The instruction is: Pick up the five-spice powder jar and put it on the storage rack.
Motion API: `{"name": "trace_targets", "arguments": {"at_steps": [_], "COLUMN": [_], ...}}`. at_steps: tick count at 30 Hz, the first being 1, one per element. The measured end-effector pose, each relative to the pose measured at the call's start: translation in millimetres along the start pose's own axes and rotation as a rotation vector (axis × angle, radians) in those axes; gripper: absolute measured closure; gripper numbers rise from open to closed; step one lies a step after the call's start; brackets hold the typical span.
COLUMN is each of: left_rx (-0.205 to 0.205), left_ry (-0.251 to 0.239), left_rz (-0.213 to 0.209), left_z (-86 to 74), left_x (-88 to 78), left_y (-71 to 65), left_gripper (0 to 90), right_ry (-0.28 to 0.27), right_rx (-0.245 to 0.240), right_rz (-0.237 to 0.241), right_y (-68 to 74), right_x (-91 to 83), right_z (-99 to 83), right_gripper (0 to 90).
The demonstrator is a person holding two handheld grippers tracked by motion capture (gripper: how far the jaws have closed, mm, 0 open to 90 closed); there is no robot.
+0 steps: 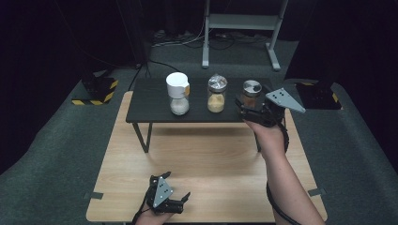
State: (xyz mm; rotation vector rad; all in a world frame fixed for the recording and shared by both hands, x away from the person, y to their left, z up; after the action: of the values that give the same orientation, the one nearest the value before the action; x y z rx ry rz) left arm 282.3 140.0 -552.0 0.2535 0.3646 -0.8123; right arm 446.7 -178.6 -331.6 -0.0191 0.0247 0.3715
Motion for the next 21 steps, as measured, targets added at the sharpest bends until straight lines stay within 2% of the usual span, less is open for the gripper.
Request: {"name": "trace_targets", "arguments": {"at_steps": [21], "left_rx": [0.003], "left_ry": [0.005], "left_rz": [0.007], "left_z": [0.1], "left_x": [0.5], "left_y": [-0.5], "left_gripper": [0.6], "right_ry": [0.007], "right_rx": [-0.019], "right_rz": [0.002], "right_y": [2.4], "right_x": [-19.3], "right_z": [-10.0], "right_gripper": [0.0]}}
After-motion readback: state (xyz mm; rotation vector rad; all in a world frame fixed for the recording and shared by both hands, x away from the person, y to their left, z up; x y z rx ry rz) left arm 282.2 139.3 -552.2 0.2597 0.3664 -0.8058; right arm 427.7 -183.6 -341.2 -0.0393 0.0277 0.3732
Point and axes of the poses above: each handheld gripper's, and its own axes: x roughly forward along the jaws, z roughly out of its top, y roughly to its left, the point moved 1 cm from there along x, roughly forward along the jaws, and after that the axes turned 8 degrees about -z, right-handed, at the moved point
